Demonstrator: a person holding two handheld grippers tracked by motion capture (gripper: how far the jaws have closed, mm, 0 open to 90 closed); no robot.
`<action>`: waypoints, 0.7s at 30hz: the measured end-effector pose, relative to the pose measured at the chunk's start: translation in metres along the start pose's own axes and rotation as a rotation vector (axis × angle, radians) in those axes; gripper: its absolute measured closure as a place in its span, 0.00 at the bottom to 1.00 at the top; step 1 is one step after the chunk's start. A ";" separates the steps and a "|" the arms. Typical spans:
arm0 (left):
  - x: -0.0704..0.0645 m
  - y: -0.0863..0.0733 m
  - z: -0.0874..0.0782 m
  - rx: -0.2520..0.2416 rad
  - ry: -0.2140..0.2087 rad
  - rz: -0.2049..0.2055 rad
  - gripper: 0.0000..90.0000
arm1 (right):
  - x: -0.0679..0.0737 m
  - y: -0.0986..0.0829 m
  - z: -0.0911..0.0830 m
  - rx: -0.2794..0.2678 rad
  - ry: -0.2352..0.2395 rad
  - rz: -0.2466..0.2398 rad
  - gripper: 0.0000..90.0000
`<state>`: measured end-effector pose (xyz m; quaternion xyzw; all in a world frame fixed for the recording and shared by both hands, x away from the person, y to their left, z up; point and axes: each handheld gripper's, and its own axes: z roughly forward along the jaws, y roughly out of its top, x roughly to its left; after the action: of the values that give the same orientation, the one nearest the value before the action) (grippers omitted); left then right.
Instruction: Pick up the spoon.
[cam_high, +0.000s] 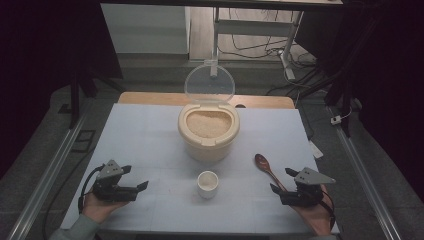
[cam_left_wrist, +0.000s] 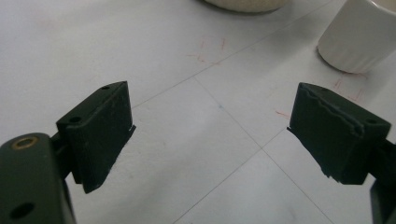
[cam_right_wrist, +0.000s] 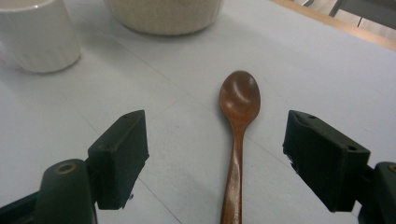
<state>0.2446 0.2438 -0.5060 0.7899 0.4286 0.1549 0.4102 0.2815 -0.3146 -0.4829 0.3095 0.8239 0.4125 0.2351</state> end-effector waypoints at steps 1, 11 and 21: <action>0.000 0.000 0.001 0.002 -0.002 0.002 0.15 | 0.000 0.000 0.000 0.000 0.000 0.000 0.24; -0.001 0.000 0.002 0.007 -0.002 0.010 0.14 | 0.000 0.001 -0.002 -0.012 0.002 0.000 0.26; -0.002 0.001 0.006 0.019 -0.001 0.025 0.14 | 0.000 0.003 -0.002 0.001 0.005 0.008 0.27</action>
<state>0.2475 0.2389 -0.5087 0.7990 0.4201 0.1556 0.4011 0.2813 -0.3147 -0.4793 0.3119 0.8233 0.4139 0.2313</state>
